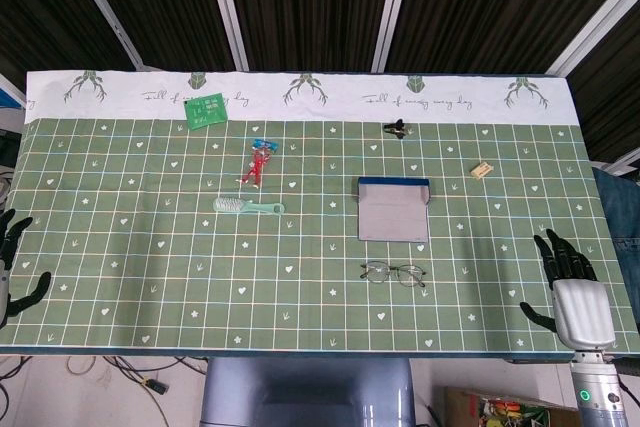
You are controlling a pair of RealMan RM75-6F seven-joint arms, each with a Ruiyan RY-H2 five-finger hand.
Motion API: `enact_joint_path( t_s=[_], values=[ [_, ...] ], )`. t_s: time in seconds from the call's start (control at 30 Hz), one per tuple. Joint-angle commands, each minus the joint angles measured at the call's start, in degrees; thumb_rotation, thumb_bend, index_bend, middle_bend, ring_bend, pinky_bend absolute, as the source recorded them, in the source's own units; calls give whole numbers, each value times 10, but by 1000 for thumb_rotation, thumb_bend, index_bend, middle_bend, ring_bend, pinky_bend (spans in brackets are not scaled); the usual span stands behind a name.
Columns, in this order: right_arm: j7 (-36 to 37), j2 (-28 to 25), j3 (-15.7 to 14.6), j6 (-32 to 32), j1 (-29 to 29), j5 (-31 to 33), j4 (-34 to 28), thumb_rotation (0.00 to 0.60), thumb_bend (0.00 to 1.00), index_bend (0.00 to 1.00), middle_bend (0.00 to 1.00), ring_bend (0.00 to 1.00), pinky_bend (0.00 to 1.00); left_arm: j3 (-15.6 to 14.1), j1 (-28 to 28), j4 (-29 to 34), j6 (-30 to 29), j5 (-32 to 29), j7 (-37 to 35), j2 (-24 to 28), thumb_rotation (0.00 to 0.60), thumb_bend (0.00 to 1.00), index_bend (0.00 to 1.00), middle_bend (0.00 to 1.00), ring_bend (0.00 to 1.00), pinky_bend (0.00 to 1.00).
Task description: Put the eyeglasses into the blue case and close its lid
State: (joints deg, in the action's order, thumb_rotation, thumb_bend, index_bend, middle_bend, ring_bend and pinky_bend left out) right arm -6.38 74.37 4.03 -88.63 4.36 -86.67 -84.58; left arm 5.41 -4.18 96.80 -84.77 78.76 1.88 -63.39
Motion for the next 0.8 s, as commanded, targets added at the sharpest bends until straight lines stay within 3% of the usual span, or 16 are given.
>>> enact_joint_path(
  t_s=[0.03,0.8],
  values=[
    [1,0,0,1,0,1,0,600,117,0,27,107,191,0,0,1,2,-3,0,0,600,330,105,0,0,0],
    [16,-5,3,13,1,6,-5,600,118,0,27,107,191,0,-1,2,3,-4,4,-1,600,329,105,0,0,0]
  ],
)
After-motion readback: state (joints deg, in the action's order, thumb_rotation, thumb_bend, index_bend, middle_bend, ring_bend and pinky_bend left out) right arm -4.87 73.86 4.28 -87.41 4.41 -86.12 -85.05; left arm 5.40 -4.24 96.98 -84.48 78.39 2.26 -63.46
